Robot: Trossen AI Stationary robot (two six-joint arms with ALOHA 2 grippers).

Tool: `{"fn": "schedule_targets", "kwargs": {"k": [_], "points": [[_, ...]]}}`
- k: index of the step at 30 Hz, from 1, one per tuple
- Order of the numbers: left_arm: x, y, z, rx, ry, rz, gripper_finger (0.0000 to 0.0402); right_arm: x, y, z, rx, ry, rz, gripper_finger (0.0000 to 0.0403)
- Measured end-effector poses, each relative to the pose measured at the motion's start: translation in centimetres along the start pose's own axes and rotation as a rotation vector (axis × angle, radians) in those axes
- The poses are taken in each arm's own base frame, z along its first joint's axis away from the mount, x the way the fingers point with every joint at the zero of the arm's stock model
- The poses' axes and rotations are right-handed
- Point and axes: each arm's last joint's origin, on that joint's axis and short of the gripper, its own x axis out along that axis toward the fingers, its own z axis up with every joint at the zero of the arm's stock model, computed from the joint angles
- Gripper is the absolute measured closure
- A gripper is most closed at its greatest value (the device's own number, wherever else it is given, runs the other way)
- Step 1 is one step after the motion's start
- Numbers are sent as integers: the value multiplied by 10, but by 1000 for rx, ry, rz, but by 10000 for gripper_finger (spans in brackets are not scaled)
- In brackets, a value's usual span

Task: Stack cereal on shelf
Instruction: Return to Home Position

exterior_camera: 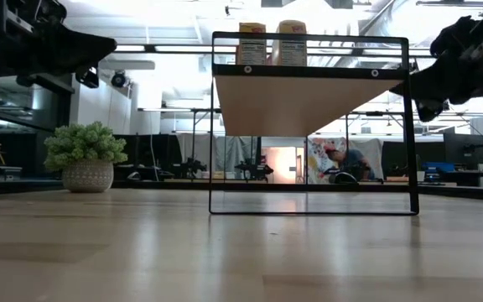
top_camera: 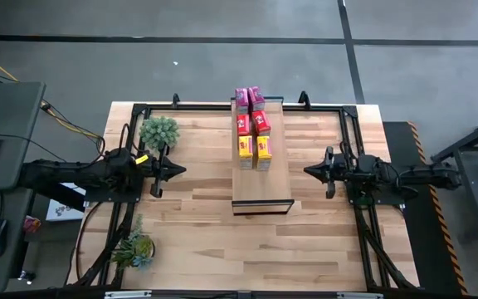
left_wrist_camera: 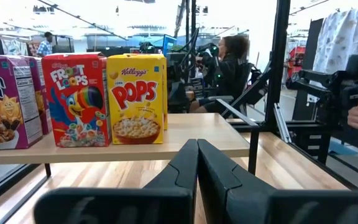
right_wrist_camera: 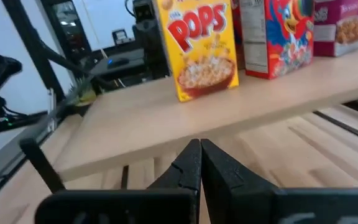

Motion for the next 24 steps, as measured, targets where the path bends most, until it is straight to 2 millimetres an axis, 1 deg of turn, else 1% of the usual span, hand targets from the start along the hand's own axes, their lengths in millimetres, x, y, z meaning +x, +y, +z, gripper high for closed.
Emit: {"fn": "schedule_targets", "kwargs": {"k": [4, 14, 24], "points": [[0, 0, 0, 0, 0, 0, 401, 0, 1, 1, 1, -7, 18, 403], [0, 0, 0, 0, 0, 0, 401, 0, 0, 0, 108, 3, 13, 403], [0, 0, 0, 0, 0, 0, 401, 0, 0, 0, 107, 4, 12, 403]]}}
